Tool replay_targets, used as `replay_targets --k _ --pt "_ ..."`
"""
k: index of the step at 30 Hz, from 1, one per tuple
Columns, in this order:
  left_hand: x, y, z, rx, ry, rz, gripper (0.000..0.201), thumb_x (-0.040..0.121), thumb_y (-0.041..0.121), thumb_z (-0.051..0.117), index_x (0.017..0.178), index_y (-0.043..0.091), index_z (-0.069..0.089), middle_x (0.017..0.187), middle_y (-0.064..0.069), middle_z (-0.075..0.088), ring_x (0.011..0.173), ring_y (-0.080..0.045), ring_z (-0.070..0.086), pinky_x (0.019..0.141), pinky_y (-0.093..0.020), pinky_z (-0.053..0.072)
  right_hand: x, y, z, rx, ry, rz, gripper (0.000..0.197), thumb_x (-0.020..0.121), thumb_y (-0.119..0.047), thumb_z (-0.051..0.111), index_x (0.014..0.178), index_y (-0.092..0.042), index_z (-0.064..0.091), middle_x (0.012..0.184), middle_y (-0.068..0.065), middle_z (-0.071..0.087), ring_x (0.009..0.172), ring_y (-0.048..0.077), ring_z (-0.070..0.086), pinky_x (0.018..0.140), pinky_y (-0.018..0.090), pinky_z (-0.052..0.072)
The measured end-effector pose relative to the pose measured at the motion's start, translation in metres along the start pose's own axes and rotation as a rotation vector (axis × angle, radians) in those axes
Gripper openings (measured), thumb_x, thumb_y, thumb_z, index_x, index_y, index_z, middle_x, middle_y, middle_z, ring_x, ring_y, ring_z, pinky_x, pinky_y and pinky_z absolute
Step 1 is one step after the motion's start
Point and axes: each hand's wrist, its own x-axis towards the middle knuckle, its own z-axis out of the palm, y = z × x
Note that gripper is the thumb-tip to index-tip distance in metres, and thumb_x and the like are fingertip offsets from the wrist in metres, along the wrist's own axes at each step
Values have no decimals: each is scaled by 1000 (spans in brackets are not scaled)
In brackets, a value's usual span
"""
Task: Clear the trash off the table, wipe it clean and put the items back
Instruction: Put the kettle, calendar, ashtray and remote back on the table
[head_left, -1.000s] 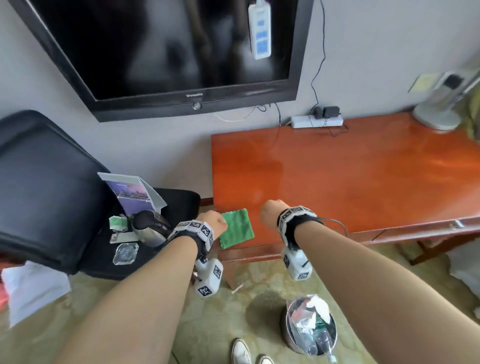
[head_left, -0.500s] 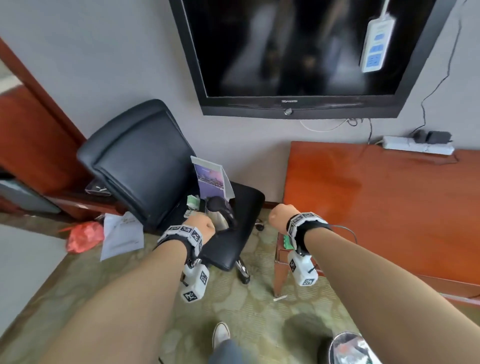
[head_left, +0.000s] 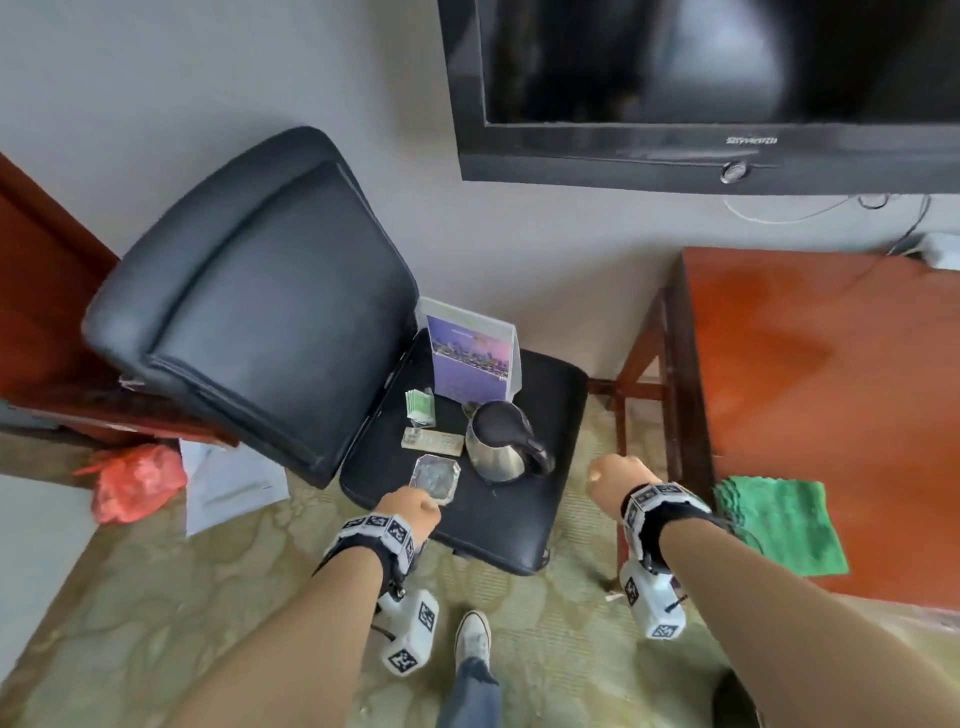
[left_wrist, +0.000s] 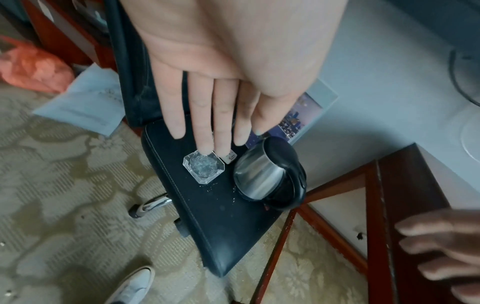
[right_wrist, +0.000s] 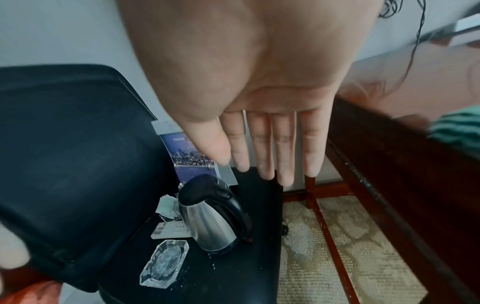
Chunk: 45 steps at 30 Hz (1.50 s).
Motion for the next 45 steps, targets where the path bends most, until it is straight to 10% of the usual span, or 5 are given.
replay_targets --k 5,10,22,34,45 --pt "109 3 -21 -538 -75 -104 52 86 51 56 110 6 68 94 -11 73 83 -32 68 72 -34 50 65 -21 28 80 22 73 45 89 -21 53 135 -24 53 129 9 60 114 29 59 87 35 52" --pt "181 37 -16 -837 -90 -103 59 101 50 41 143 9 42 140 -19 52 122 -41 55 90 -47 48 119 -27 68 154 17 112 59 89 -20 60 143 -22 38 140 11 45 119 33 54 87 39 49" --pt "244 75 29 -1063 -129 -190 73 96 67 37 145 15 48 143 -7 55 132 -25 51 115 -43 35 193 -26 106 201 -41 48 36 94 -26 56 128 -17 47 113 12 62 103 36 59 79 38 47" --pt "177 91 0 -902 -174 -27 95 73 90 33 147 32 43 144 0 53 136 -26 46 118 -49 27 137 -18 68 262 85 31 18 92 -17 53 108 -12 45 88 6 55 81 31 56 68 36 44" --pt "6 181 -93 -686 -141 534 99 87 77 36 159 16 7 164 -5 20 151 -25 20 123 -44 13 -40 -15 -69 284 546 117 27 86 -24 60 109 -19 49 92 8 63 86 35 62 67 34 42"
